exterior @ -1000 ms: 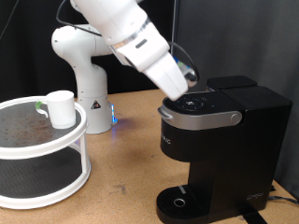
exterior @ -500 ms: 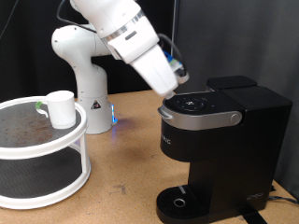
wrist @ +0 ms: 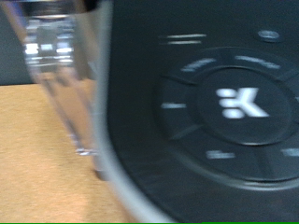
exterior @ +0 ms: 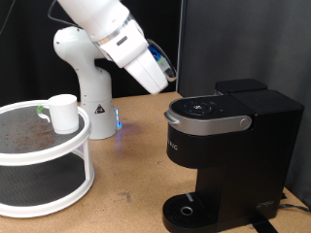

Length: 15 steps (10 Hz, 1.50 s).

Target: Make a cup of coffee with the keurig machine

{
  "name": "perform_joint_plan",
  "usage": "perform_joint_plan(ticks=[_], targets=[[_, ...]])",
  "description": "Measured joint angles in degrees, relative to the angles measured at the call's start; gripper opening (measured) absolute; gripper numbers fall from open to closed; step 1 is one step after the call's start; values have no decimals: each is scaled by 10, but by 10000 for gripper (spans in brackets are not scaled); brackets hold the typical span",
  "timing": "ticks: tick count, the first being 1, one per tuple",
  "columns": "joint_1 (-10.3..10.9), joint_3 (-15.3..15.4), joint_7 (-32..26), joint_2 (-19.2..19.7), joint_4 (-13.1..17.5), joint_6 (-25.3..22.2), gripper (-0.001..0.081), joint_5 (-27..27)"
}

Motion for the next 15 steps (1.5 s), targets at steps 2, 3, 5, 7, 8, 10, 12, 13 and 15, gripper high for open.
perform_joint_plan(ticks=[2, 3, 5, 7, 8, 10, 12, 13, 15], targets=[[-4, -8, -37, -40, -30, -10, 3, -10], [-4, -8, -32, -38, -30, -10, 3, -10], [-8, -18, -46, -42, -30, -32, 3, -11], [-18, -46, -80, -62, -34, -59, 3, -8], [-24, -60, -87, -73, -34, -74, 3, -5], [-38, -82, -88, -90, -32, -103, 3, -10], [-42, -86, -87, -91, -29, -118, 3, -11], [-42, -88, -110, -93, -34, -117, 3, -15], [-54, -102, -163, -115, -57, -118, 3, -32]])
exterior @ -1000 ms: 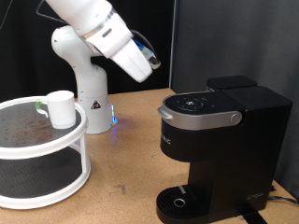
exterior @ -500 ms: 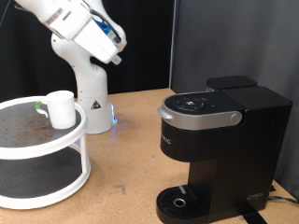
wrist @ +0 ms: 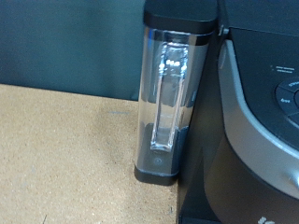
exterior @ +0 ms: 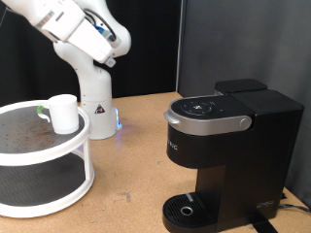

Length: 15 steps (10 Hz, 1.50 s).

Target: Make a cup of coffee with the keurig machine

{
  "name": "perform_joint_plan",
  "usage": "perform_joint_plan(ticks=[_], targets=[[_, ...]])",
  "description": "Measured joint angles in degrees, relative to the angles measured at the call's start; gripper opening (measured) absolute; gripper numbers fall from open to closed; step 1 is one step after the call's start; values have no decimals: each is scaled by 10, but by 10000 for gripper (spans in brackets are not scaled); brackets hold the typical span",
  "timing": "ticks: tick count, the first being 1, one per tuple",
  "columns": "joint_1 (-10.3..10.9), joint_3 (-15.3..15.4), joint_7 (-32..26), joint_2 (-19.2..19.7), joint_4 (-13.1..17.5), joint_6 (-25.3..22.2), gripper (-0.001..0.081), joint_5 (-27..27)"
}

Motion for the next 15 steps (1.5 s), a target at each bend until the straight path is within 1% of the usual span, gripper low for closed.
perform_joint_plan(ticks=[1, 2, 3, 4, 5, 7, 8, 11, 13, 15], targets=[[-12, -5, -9, -17, -15, 7, 3, -6], [-25, -7, -9, -33, -29, 10, 3, -26], [-41, -9, -7, -45, -35, -8, 3, -55], [-54, -15, -6, -52, -36, -37, 3, -77], [-62, -19, -6, -57, -37, -53, 3, -84], [-63, -20, -13, -59, -41, -41, 3, -80], [-70, -25, -13, -66, -50, -31, 3, -78], [-125, -43, 6, -95, -75, -27, 3, -84], [-151, -61, 8, -98, -68, -49, 3, -98], [-161, -81, 3, -97, -49, -77, 3, -123]])
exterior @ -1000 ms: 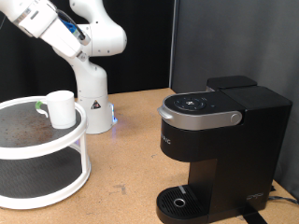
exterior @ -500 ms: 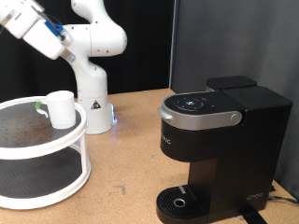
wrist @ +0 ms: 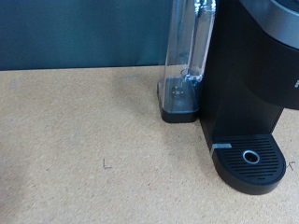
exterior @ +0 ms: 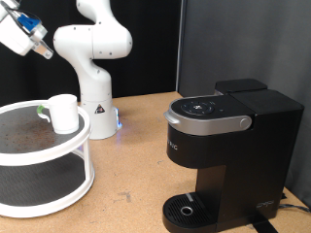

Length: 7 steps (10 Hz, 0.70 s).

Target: Make a cup of coffee with the keurig machine

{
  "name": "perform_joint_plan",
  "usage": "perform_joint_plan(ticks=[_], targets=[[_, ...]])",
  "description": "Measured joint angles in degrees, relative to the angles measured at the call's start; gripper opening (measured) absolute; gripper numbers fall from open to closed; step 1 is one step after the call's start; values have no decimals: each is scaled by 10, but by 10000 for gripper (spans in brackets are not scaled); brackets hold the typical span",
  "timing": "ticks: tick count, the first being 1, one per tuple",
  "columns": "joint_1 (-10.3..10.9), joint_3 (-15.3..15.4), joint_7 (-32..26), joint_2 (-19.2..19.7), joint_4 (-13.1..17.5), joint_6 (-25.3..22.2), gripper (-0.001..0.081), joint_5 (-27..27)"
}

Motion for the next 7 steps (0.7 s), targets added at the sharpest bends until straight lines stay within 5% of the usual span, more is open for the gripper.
perform_joint_plan(ticks=[3, 7], targets=[[-2, -19, -12, 1, 15, -9, 3, -34], [-3, -20, -17, 13, -5, 29, 3, -56]])
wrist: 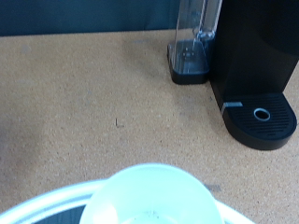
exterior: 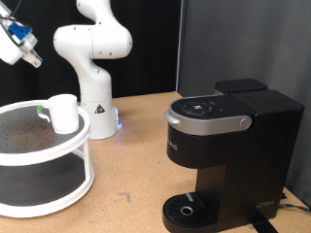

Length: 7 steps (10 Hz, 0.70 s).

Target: Make a cup of coffee with the keurig machine

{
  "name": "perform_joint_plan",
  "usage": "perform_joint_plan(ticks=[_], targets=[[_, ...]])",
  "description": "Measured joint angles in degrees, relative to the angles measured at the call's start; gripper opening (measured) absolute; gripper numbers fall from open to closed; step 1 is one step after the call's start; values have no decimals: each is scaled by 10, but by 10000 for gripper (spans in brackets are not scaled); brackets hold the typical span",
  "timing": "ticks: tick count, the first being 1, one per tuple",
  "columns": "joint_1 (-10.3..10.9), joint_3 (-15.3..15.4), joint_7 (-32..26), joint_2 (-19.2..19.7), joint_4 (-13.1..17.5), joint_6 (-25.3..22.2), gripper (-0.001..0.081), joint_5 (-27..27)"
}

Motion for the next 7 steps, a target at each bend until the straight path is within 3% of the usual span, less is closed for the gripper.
perform_joint_plan(ticks=[4, 6, 7], targets=[[0, -18, -14, 6, -50, 81, 3, 18], [0, -26, -17, 8, -80, 115, 271, 30], [0, -26, -18, 13, -92, 123, 271, 22]])
